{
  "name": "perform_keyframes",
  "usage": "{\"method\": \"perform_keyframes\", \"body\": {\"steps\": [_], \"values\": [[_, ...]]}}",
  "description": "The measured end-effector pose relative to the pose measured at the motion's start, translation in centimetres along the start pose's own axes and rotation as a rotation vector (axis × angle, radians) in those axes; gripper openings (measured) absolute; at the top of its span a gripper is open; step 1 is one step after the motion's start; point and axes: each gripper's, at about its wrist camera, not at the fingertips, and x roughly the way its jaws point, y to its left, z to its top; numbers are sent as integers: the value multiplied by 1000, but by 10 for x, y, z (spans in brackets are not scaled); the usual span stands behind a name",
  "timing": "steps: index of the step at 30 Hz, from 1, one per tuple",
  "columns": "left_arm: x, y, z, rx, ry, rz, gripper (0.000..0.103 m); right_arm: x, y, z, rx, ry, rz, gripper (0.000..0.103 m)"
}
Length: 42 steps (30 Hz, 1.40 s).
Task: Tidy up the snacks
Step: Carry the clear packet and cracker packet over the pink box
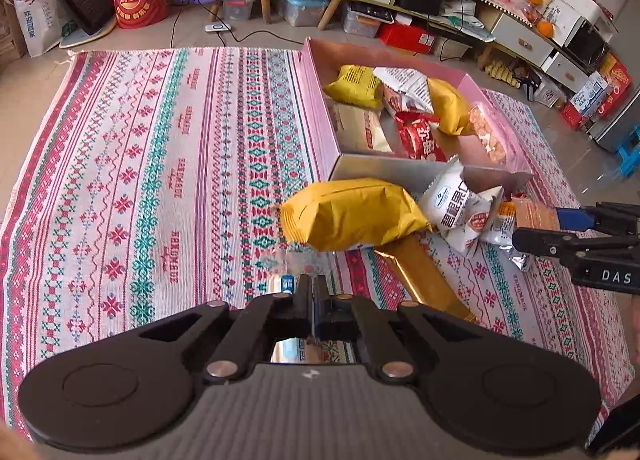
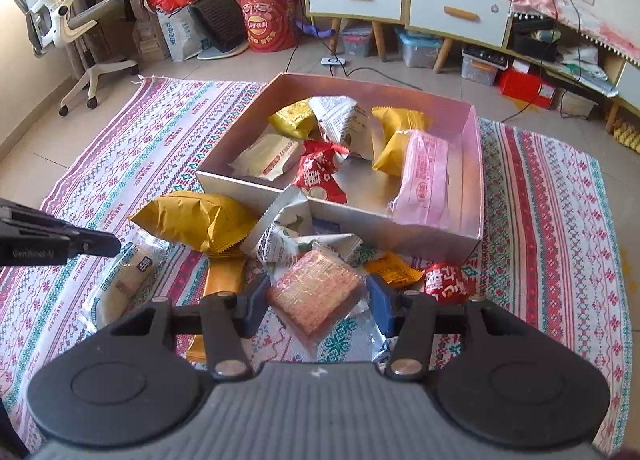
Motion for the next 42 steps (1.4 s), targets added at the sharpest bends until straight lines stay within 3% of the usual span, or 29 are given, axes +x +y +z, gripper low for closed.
{"method": "perform_keyframes", "body": {"steps": [1,3,5,12,13,15,16,33,42], "values": [[3,-2,-3,18,9,17,9,2,0,-1,0,8,2,49],[7,-5,-9,50,23,47,35,2,3,-5,-8,23,-2,49],[11,-7,-12,71,35,63,39,4,5,-7,-16,34,-2,49],[30,-6,-21,86,96,77,39,5,16,-10,-37,55,19,49],[29,-8,-22,96,94,82,38,5,17,-10,-41,58,18,49],[27,-10,-23,95,92,58,24,6,18,-11,-51,66,20,49],[26,-11,-24,92,91,52,24,6,19,-11,-54,69,22,49],[-20,-3,-3,43,-60,58,22,-2,22,-5,-72,51,22,49],[-25,-25,30,72,-104,33,22,-4,9,22,-40,5,20,49]]}}
